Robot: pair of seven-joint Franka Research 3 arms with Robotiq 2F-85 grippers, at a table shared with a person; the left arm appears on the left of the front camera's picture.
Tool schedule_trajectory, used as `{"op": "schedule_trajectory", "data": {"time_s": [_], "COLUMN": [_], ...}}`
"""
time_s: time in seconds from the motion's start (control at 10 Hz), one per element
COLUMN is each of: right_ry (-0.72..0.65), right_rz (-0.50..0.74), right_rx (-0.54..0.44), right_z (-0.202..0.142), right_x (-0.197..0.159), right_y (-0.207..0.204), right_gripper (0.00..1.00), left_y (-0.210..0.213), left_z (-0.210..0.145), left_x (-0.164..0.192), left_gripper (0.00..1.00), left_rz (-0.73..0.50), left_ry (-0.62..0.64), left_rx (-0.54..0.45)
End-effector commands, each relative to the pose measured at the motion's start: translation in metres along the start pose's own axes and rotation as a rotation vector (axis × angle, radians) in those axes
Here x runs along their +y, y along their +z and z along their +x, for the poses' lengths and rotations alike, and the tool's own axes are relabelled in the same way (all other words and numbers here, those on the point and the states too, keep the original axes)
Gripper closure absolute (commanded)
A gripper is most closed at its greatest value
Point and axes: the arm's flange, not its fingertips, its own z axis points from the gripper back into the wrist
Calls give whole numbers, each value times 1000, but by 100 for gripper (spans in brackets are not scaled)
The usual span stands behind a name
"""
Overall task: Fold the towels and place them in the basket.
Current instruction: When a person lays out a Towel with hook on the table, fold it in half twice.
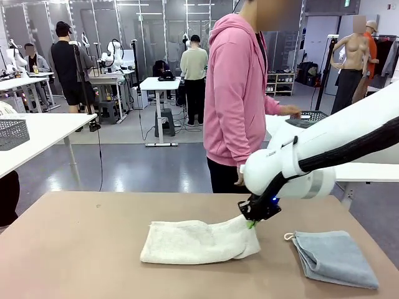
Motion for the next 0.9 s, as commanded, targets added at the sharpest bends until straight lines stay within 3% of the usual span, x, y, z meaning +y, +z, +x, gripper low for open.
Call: {"op": "schedule_trajectory", "data": {"time_s": [0.0,0.2,0.8], "right_ry": [37,57,192], "right_rz": [-55,-62,84], "right_rx": [-3,-35,3], "right_z": [-5,-3,19], "right_x": [-19,-14,102], "right_y": [19,39,53], "right_gripper": [100,100,100], "left_y": [2,2,2], "left_z": [0,0,0], "left_x": [-1,-1,-1], "left_gripper": [0,0,0], "left_rz": [-3,-3,-3], "left_ry": [-9,-9,-9], "left_rx": [-5,-5,-5]}}
